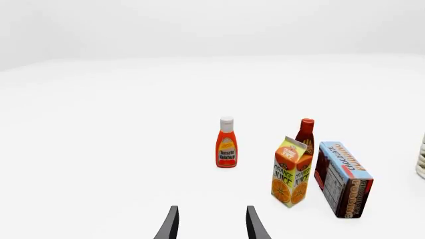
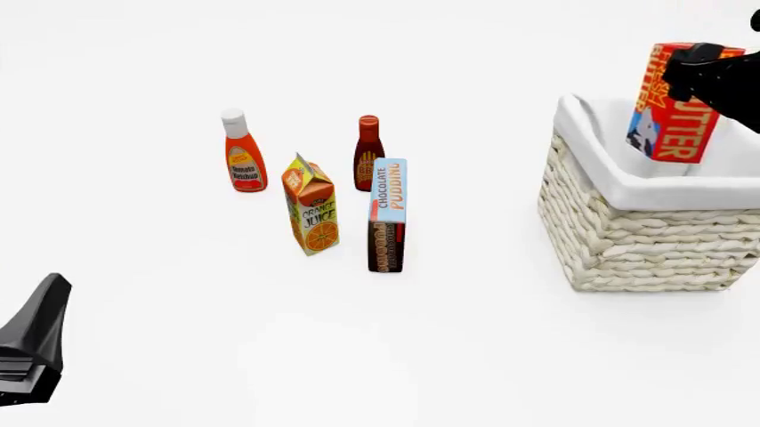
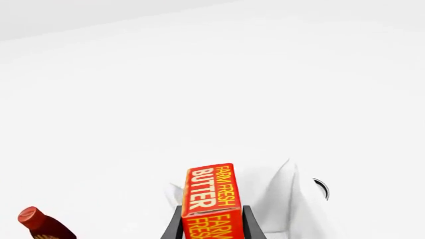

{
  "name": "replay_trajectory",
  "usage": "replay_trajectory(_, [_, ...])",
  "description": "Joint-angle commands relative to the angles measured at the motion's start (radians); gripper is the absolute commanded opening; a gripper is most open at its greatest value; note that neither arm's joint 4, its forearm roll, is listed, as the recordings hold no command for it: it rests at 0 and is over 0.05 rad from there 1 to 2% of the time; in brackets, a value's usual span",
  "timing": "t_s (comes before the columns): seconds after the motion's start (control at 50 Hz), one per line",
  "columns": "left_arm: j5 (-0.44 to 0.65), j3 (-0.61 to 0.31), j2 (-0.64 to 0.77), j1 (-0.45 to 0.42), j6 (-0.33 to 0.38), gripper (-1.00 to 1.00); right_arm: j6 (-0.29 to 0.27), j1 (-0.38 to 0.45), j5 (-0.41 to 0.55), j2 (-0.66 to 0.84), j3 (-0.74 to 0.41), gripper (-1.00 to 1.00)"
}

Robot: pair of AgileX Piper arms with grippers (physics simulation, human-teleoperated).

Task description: Pick the butter and place it in the basket.

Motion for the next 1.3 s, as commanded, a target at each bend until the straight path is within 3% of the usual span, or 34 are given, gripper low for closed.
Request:
replay_trajectory(0.02, [0.0,0.0,0.0,0.0,0.0,1.0,0.028,-0.006,-0.02,0.003,-0.014,-1.0])
replay_trajectory(1.3, [0.0,0.0,0.0,0.0,0.0,1.0,0.051,-0.033,-0.107,0.109,0.0,-1.0])
